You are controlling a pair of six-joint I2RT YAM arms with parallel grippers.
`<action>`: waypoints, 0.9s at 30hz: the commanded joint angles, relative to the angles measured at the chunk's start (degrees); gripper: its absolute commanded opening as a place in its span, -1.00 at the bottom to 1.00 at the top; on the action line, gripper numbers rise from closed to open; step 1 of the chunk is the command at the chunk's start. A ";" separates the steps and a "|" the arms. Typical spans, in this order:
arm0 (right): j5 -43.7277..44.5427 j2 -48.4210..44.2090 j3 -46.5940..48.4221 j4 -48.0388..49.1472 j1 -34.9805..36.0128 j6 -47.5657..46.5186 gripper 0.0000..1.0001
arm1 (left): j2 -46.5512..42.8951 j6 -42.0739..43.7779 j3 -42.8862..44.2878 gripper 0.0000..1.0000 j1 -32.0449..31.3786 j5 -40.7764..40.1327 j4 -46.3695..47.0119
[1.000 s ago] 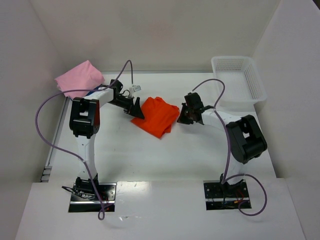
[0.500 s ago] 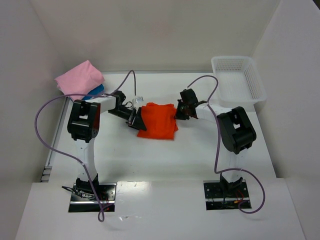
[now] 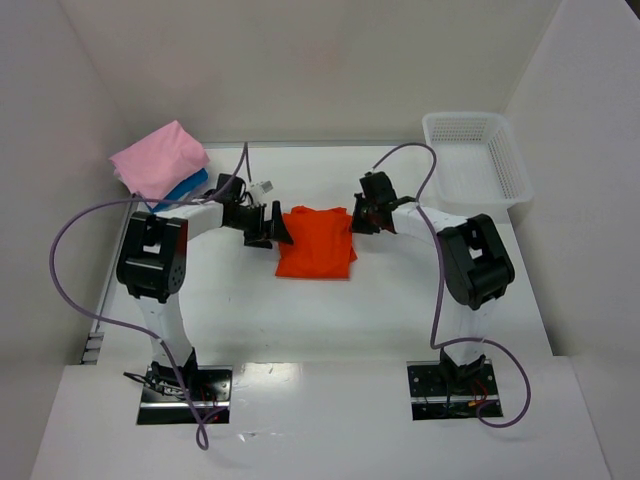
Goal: Fold and stack the t-shirts
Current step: Put the neatly folded tshirt into the corner of the board with the left arm
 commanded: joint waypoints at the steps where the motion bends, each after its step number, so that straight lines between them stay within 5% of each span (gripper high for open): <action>1: -0.79 -4.77 3.14 -0.55 0.40 -2.44 -0.81 | -2.23 -14.11 -3.72 1.00 -0.32 -8.36 11.61; 16: -3.25 0.39 1.47 2.00 1.46 -2.44 -0.95 | -1.00 -31.87 -14.97 1.00 -8.67 -19.34 26.65; 27: -4.40 7.09 5.33 1.47 1.46 -4.11 -0.98 | 6.12 -33.73 -12.87 1.00 -11.49 -11.89 31.40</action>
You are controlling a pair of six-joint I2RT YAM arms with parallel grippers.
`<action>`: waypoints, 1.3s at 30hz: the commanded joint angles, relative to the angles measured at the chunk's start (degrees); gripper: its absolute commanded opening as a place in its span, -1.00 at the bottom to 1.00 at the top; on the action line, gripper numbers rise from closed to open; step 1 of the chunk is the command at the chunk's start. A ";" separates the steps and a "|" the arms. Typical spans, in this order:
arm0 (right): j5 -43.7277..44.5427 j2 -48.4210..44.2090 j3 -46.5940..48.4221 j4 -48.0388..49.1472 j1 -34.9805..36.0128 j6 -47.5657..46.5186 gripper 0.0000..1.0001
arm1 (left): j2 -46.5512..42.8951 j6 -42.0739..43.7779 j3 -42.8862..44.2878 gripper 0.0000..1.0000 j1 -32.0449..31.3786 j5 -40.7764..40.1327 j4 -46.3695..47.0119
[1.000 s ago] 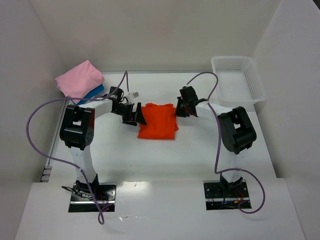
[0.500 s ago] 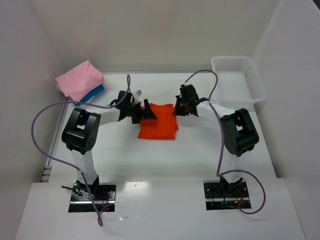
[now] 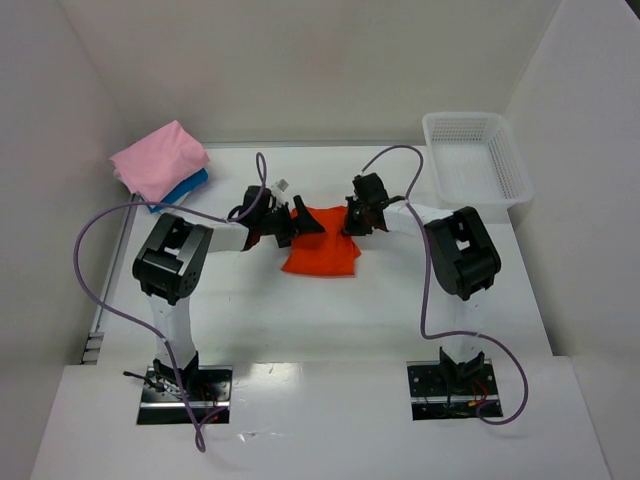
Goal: Fold and stack the t-shirts
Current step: Put the neatly folded tshirt into the corner of the board with the left arm
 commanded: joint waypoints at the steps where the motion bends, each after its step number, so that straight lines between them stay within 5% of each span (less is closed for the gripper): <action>1: 0.09 2.21 2.28 0.62 0.65 -1.80 -0.98 | 4.76 3.03 -2.37 1.00 -0.97 -0.65 -7.91; 6: 0.09 3.53 3.95 0.62 0.65 -2.32 -0.98 | 3.10 9.80 0.09 0.90 -0.97 -0.28 -17.93; 12: 1.49 3.53 4.56 0.09 0.65 -2.32 -0.98 | 2.30 12.36 -0.62 0.47 0.25 -2.22 -23.12; 15: 2.02 3.53 4.56 0.09 0.65 -2.32 -0.98 | 2.30 11.67 -0.62 0.06 0.26 -2.23 -23.13; 21: 2.02 3.53 4.04 0.09 0.65 -1.71 -0.98 | 2.31 11.13 -0.62 -0.29 1.31 -4.94 -24.18; 27: 2.02 3.00 3.51 0.09 0.65 -0.57 -0.98 | 1.69 10.60 0.43 -1.00 1.84 -7.76 -24.80; 32: 2.02 0.90 3.51 0.09 0.65 -0.57 -0.98 | 1.16 13.22 5.43 -1.00 1.84 -10.48 -27.34; 36: 2.02 -3.31 5.44 -0.97 0.65 -0.04 -0.48 | 1.16 18.05 13.06 -1.00 1.84 -16.63 -33.14; 39: 1.49 -8.67 6.49 -1.49 0.12 -1.35 0.17 | 1.69 20.61 17.21 -1.00 2.36 -22.69 -36.75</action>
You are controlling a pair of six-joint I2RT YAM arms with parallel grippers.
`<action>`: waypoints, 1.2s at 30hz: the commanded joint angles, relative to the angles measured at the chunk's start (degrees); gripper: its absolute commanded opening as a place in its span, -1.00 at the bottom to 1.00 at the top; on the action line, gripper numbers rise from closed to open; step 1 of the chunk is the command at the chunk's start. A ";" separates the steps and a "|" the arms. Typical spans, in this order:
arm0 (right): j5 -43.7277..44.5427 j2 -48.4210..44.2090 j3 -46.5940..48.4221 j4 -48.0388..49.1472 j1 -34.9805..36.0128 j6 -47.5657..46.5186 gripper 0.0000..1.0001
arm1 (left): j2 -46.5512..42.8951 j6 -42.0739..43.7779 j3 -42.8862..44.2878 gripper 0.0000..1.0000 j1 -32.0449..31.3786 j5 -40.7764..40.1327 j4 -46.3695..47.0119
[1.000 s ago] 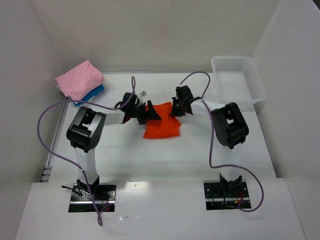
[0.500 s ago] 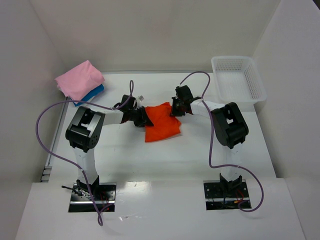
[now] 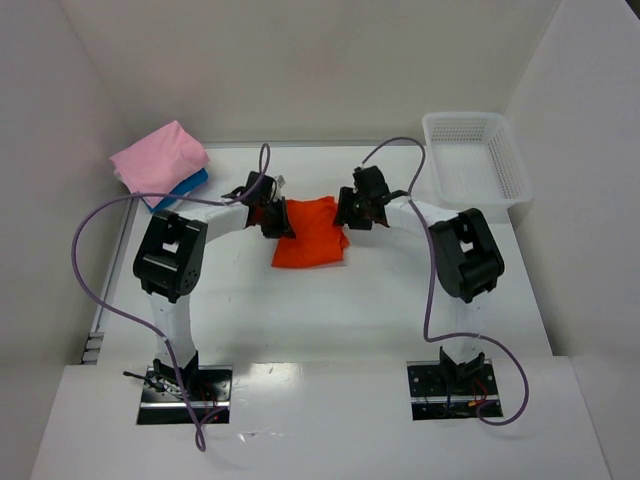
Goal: Fold and stack the t-shirts
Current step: Put the neatly folded tshirt into the corner of the board with the left arm
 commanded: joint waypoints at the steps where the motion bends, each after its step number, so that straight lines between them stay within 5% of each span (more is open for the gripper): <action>1: 0.86 -9.60 3.72 -0.64 0.10 -1.88 0.34 | 1.01 5.56 6.44 -1.00 1.12 -10.98 -6.76; 2: 0.25 -11.00 4.42 -1.17 -0.42 -3.01 0.66 | 1.01 6.43 7.59 -1.00 1.64 -12.30 -6.77; 3: 0.24 -13.63 5.30 -1.69 -0.43 -3.03 0.76 | 1.62 6.44 8.56 -1.00 1.65 -12.31 -6.77; 8: -0.55 -22.43 4.69 -4.33 -2.18 -6.09 0.98 | 4.70 9.34 14.37 -1.00 4.99 -16.61 -7.65; 20: 2.79 -40.27 -6.90 -7.50 -2.19 -3.47 0.98 | 11.46 12.67 29.39 -1.00 14.83 -19.78 -7.29; 36: 4.90 -46.26 -11.13 -9.26 -2.19 0.48 0.98 | 23.76 18.48 61.81 -1.00 19.04 -16.98 -20.46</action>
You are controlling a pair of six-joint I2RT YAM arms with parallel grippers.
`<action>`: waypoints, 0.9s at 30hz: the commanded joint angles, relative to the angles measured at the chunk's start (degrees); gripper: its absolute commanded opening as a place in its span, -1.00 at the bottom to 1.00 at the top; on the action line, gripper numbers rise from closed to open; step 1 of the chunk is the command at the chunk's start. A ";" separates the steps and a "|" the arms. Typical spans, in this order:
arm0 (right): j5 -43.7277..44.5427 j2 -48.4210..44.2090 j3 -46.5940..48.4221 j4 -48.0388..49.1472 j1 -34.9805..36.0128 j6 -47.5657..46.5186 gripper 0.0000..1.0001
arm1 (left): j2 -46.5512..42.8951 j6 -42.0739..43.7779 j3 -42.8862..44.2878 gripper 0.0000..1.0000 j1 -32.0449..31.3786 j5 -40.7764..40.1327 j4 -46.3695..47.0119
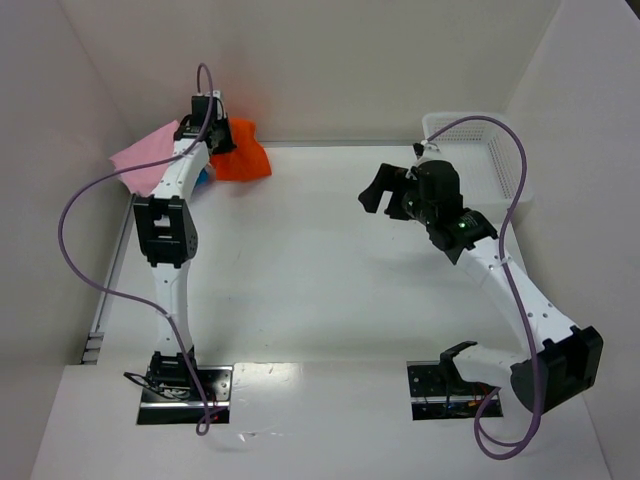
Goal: Fold and stack the t-shirts
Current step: Put the neatly folded tshirt into the corner of the board with the left arm
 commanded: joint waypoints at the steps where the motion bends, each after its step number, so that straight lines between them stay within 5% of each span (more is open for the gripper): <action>1: 1.21 -1.76 -0.92 0.10 -0.11 1.17 0.98 | 2.98 2.05 8.51 -1.00 1.70 3.26 -4.15; 8: 1.21 -1.76 -0.92 0.10 -0.11 1.69 0.98 | 9.05 1.43 26.72 -1.00 2.75 5.11 -10.84; 27: -0.46 -2.29 -0.92 1.15 -0.11 1.17 0.98 | -0.96 -1.90 31.47 -1.00 11.71 15.66 -10.57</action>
